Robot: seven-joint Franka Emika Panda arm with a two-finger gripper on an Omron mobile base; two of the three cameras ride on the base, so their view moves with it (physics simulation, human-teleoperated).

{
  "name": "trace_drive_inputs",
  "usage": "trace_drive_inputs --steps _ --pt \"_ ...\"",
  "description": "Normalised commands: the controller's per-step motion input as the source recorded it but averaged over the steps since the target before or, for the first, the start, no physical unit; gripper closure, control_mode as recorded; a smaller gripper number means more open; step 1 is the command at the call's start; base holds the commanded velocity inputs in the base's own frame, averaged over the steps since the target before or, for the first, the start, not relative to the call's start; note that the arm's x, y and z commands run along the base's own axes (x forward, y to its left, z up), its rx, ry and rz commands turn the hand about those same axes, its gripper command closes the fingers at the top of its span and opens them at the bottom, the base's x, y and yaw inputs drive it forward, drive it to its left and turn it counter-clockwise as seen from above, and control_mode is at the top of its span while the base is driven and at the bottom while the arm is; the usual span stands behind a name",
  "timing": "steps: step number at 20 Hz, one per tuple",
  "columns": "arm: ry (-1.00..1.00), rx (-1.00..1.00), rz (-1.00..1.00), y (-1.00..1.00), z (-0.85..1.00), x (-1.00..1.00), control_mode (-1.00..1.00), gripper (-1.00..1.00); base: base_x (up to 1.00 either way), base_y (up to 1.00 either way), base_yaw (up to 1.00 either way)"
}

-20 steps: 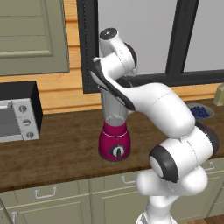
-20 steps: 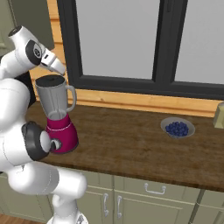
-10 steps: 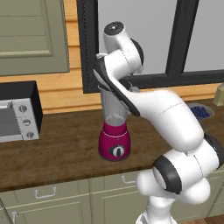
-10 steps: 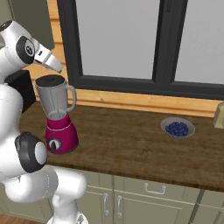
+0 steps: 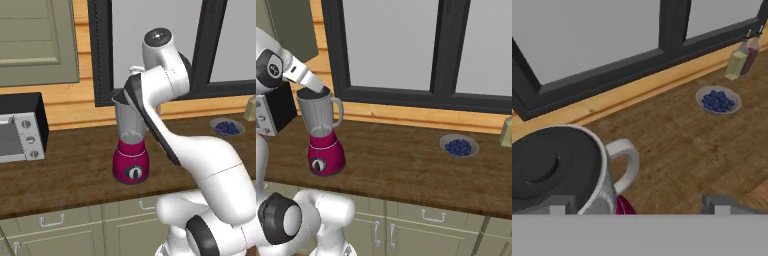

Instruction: Close the lid blender by securely placing the lid on top.

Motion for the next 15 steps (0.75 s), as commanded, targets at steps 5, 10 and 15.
trace_drive_inputs --steps 5,10,15 --pt "-0.04 0.03 0.00 -0.46 -0.01 -0.14 -1.00 -1.00 0.00 0.00 0.00" --pt "-0.01 0.03 0.06 -0.68 -0.04 -0.25 -1.00 -1.00 0.00 0.00 0.00" --pt "0.00 0.05 0.07 -0.81 -0.07 -0.25 -1.00 -1.00 0.00 0.00 0.00"
